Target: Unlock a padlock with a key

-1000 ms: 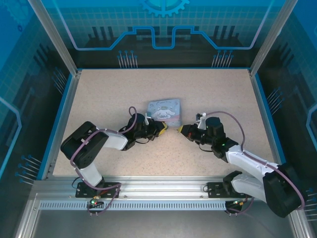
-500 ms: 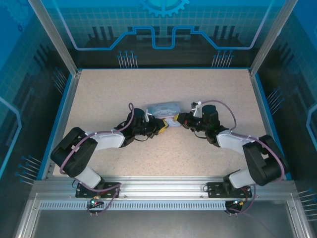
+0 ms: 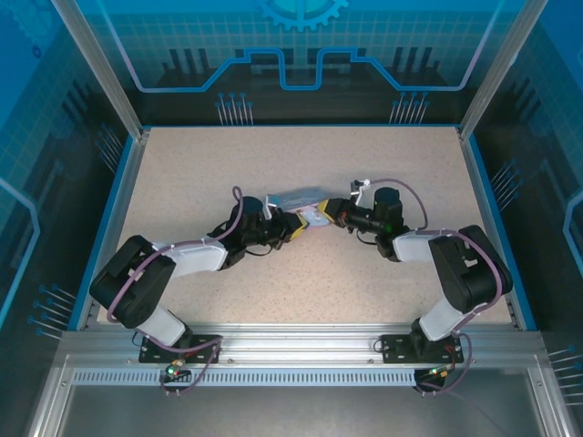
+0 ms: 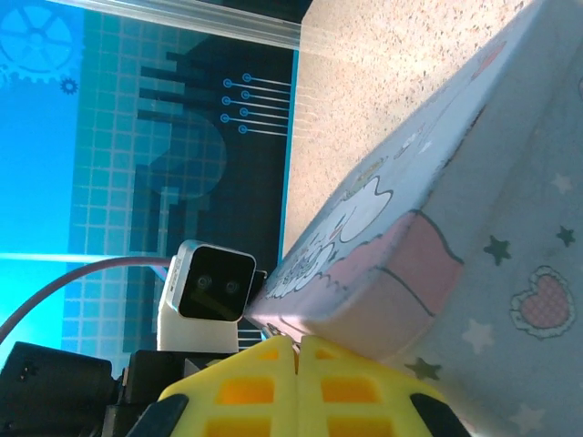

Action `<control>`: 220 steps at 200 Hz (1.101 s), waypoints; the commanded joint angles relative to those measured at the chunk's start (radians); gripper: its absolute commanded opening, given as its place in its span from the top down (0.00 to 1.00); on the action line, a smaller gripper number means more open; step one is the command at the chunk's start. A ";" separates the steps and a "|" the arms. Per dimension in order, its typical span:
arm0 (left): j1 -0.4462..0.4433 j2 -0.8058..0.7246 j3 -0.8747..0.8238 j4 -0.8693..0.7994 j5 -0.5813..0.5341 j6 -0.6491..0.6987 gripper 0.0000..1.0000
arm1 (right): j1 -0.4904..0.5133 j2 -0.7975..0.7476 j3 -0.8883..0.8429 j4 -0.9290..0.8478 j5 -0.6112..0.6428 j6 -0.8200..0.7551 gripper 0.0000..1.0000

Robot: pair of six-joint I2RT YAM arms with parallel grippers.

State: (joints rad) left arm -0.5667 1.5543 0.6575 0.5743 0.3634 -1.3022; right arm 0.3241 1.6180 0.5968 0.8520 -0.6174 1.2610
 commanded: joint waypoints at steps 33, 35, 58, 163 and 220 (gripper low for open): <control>-0.013 -0.052 -0.006 0.122 -0.033 -0.110 1.00 | -0.028 -0.165 0.010 -0.132 0.019 0.028 1.00; -0.013 -0.051 -0.006 0.124 -0.033 -0.113 1.00 | -0.028 -0.174 0.007 -0.137 0.020 0.028 1.00; -0.013 -0.037 0.001 0.140 -0.035 -0.131 1.00 | -0.029 -0.268 -0.007 -0.228 0.035 0.018 1.00; -0.013 -0.109 0.007 -0.058 -0.131 -0.037 1.00 | 0.046 -0.522 -0.124 -0.482 0.121 0.051 1.00; -0.014 -0.065 -0.063 0.123 -0.162 -0.113 1.00 | 0.145 -0.498 -0.169 -0.428 0.242 0.126 1.00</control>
State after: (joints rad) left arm -0.5774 1.4727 0.6319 0.5716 0.2413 -1.3800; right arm 0.4297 1.1126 0.4496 0.4004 -0.4507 1.3376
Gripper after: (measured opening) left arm 0.103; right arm 0.051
